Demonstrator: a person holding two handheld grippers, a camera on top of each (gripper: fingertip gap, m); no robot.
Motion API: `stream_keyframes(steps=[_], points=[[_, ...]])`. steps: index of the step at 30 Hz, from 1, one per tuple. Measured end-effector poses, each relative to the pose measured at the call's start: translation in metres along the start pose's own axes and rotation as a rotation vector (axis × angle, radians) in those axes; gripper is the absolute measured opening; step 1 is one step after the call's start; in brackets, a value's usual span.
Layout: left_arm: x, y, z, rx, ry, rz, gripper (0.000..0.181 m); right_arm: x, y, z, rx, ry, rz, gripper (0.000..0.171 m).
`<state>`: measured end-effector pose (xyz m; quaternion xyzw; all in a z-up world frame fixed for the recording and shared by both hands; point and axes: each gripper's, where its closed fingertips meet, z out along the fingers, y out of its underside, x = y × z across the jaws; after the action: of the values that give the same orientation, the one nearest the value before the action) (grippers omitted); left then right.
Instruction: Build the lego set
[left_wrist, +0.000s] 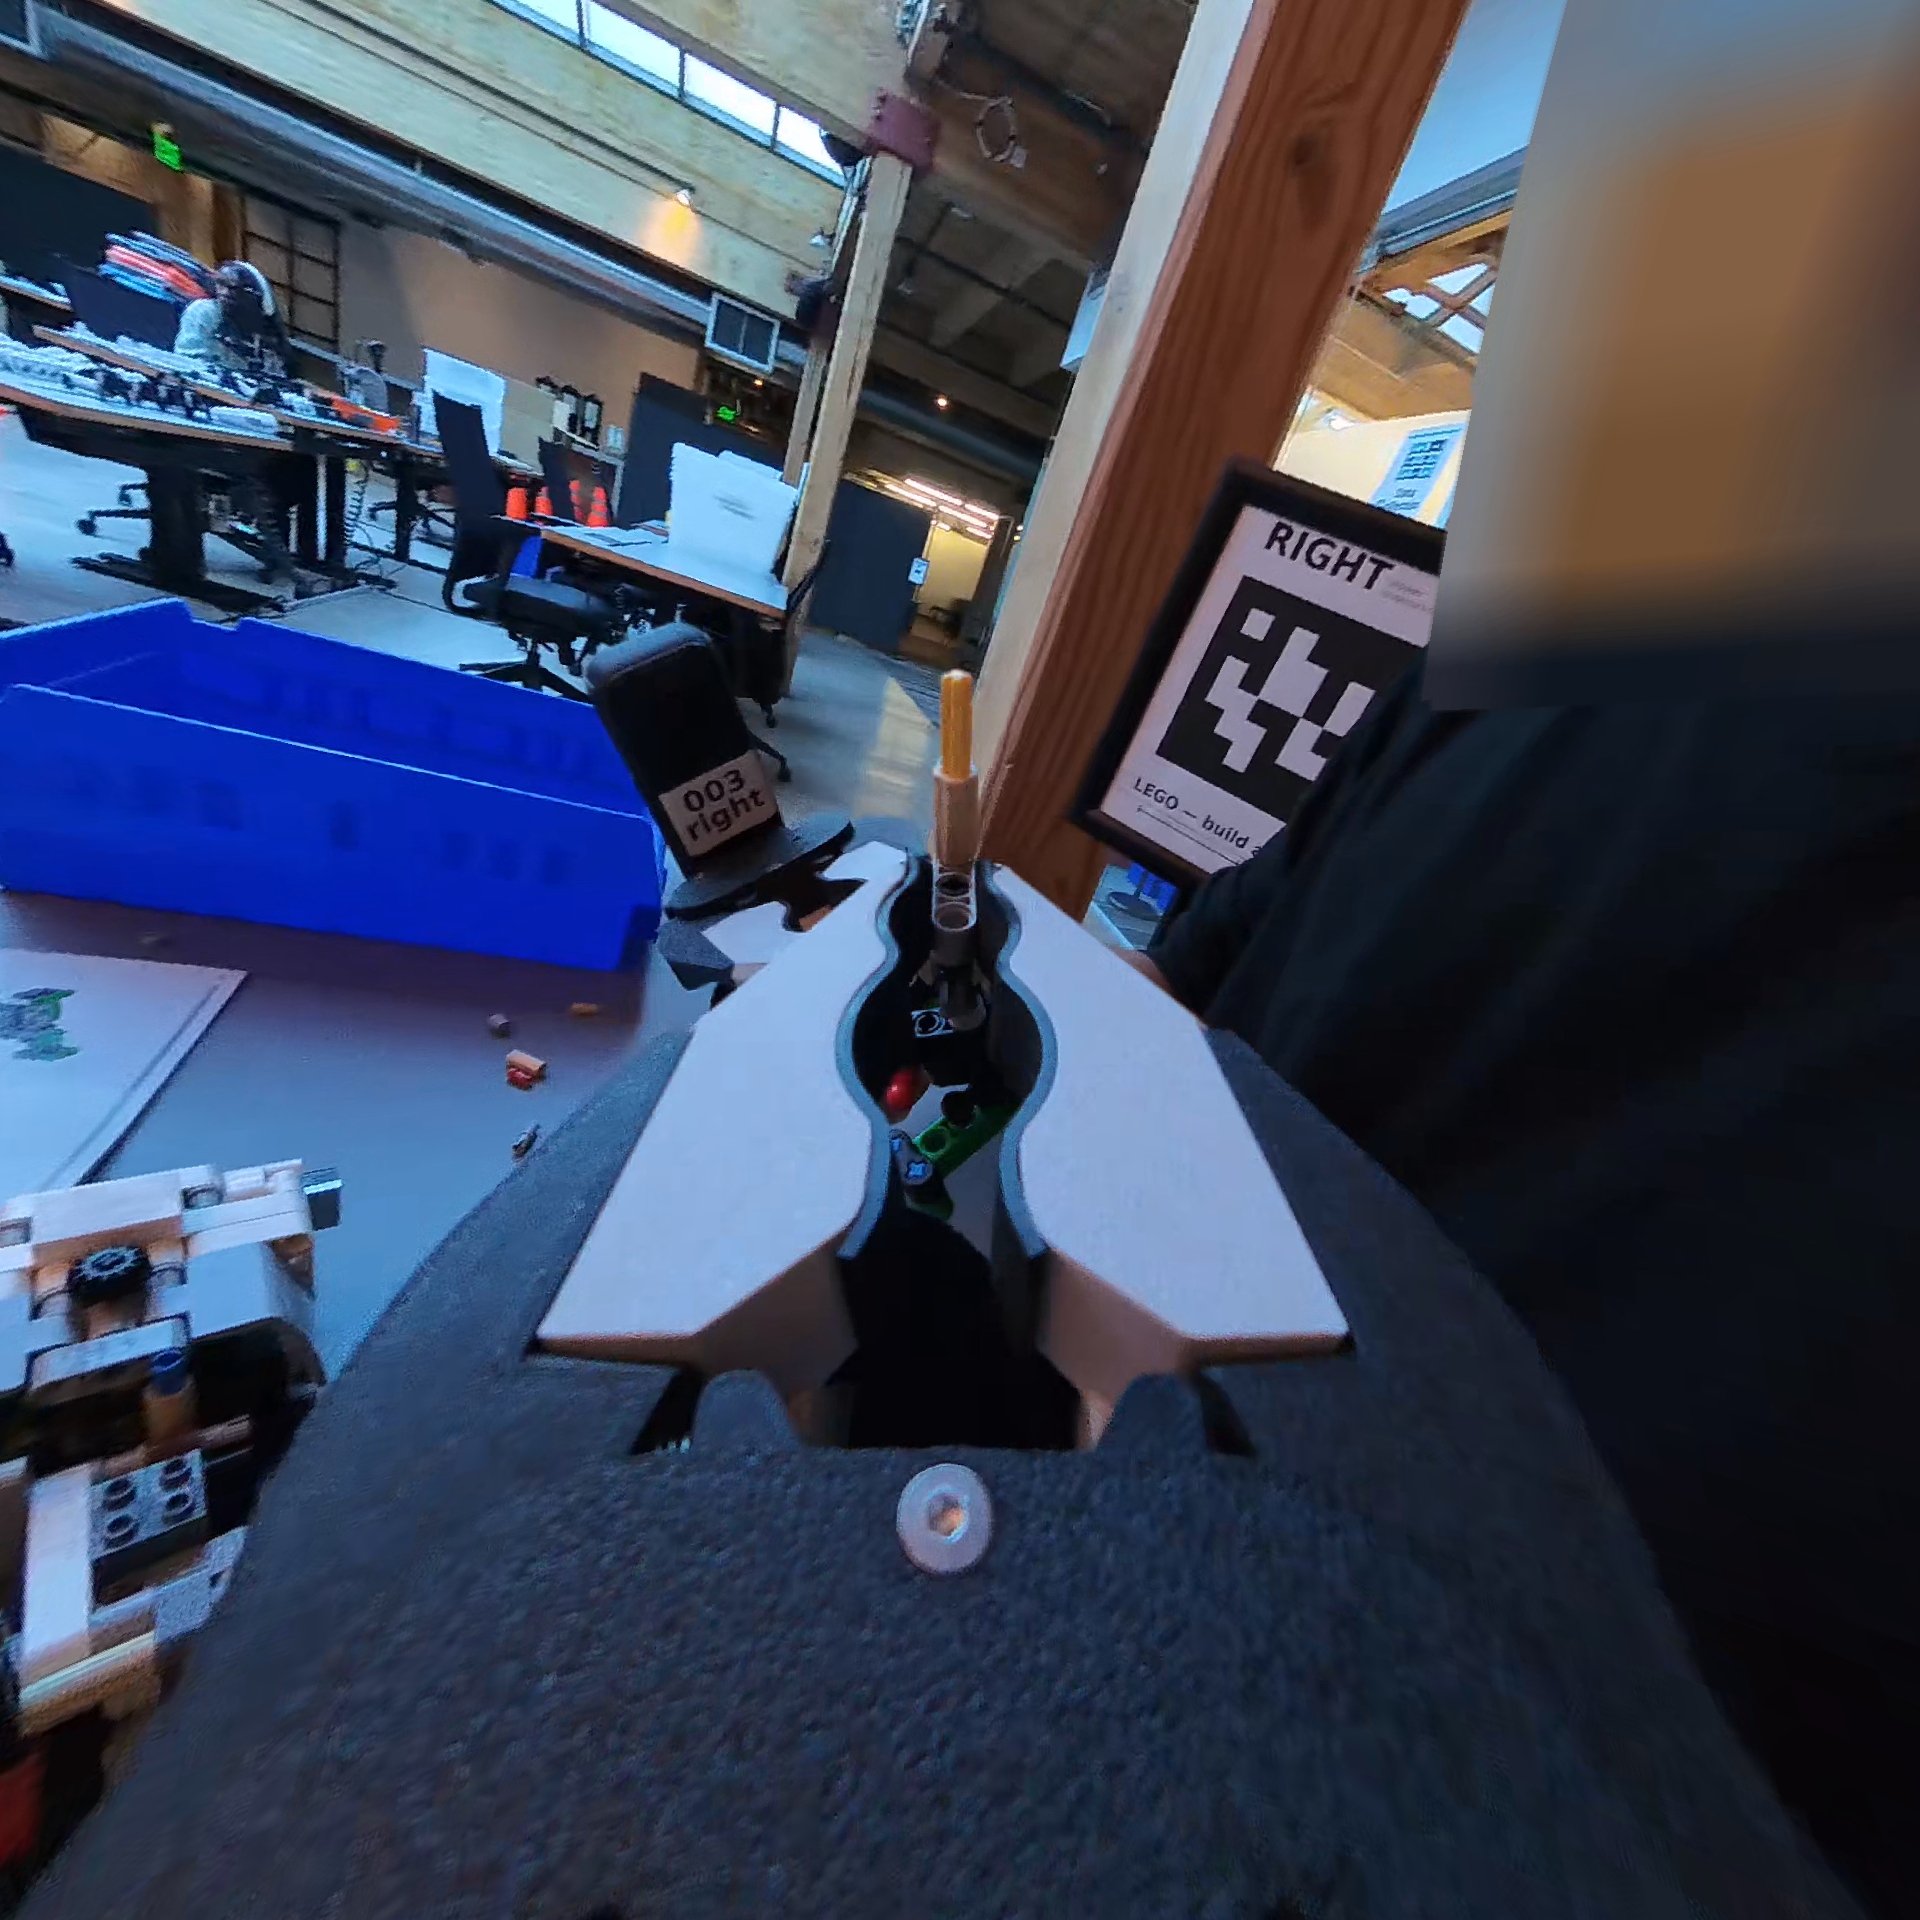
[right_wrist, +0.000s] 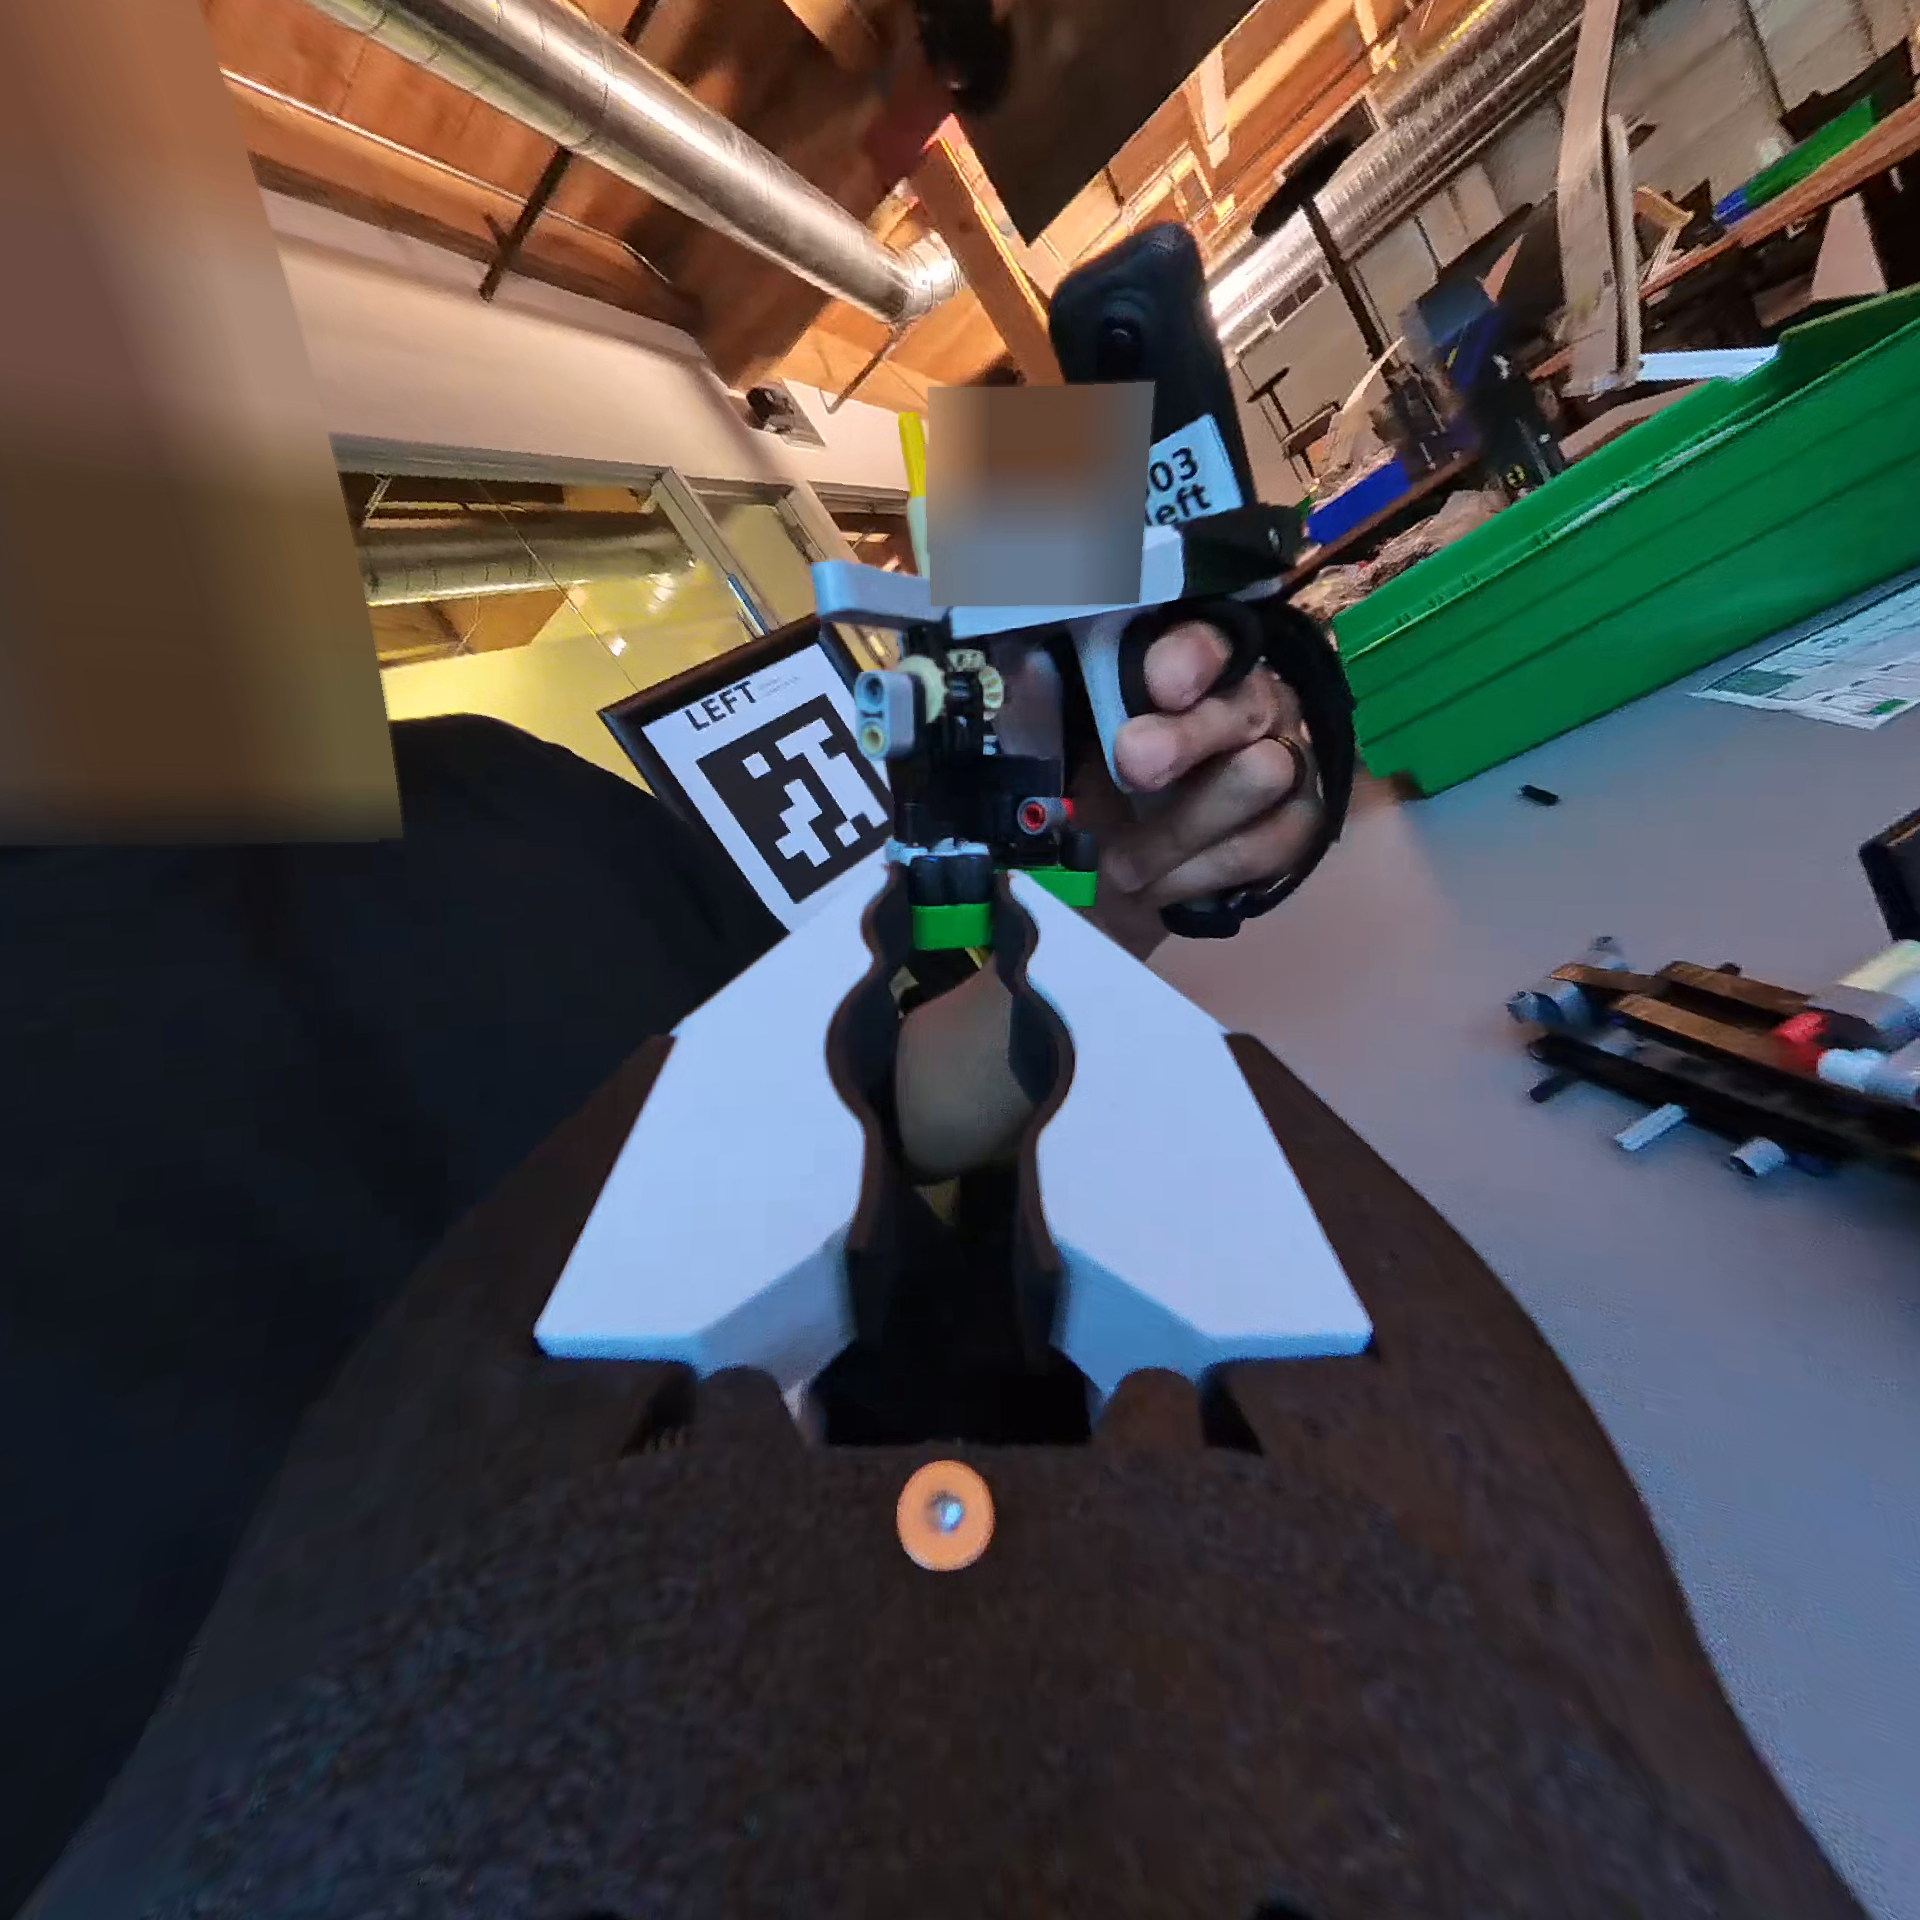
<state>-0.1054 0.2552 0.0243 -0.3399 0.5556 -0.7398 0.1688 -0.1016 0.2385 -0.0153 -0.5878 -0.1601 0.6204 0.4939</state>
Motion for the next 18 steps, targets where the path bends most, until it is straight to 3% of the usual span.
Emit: stream_keyframes(steps=[4,10,18], points=[[-0.016,0.003,-0.005,-0.014,-0.117,0.001,0.005,0.017,0.0,-0.002,0.018,0.148,-0.081,0.014],[-0.053,0.009,-0.017,-0.036,-0.463,-0.01,0.005,0.055,-0.006,-0.012,-0.014,0.673,-0.434,0.014],[-0.068,0.018,-0.021,0.0,-0.66,-0.094,0.005,0.076,-0.005,-0.024,-0.256,1.191,-0.943,0.015]])
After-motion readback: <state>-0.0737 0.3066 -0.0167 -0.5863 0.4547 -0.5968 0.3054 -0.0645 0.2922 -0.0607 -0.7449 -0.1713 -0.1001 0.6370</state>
